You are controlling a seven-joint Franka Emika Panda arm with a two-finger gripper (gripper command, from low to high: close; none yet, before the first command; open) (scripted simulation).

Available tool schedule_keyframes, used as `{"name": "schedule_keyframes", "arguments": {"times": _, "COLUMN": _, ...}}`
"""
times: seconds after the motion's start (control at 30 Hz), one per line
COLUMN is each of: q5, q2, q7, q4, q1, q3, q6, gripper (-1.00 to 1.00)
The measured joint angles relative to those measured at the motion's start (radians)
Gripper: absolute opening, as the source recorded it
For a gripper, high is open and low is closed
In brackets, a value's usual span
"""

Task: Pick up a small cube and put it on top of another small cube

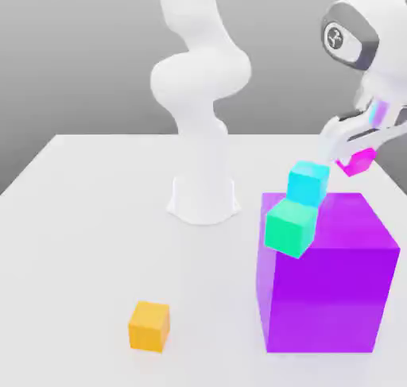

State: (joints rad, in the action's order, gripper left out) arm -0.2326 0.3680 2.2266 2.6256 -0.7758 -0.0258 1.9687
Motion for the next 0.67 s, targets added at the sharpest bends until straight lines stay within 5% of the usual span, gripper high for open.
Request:
{"name": "schedule_keyframes", "arguments": {"times": 0.33, "q5": 0.261, "q2": 0.282, "q7": 0.009, "q4": 0.020, "q1": 0.156, "q3": -0.045, "q6": 0.001, "gripper": -1.00}}
{"name": "schedule_keyframes", "arguments": {"times": 0.53, "q5": 0.295, "q2": 0.253, "q7": -0.003, "q4": 0.119, "q1": 0.167, "q3": -0.053, "q6": 0.157, "gripper": -1.00}}
{"name": "schedule_keyframes", "arguments": {"times": 0.57, "q5": 0.297, "q2": 0.242, "q7": -0.003, "q4": 0.136, "q1": 0.167, "q3": -0.057, "q6": 0.184, "gripper": 1.00}}
{"name": "schedule_keyframes", "arguments": {"times": 0.67, "q5": 0.297, "q2": 0.242, "q7": -0.003, "q4": 0.136, "q1": 0.167, "q3": -0.057, "q6": 0.184, "gripper": 1.00}}
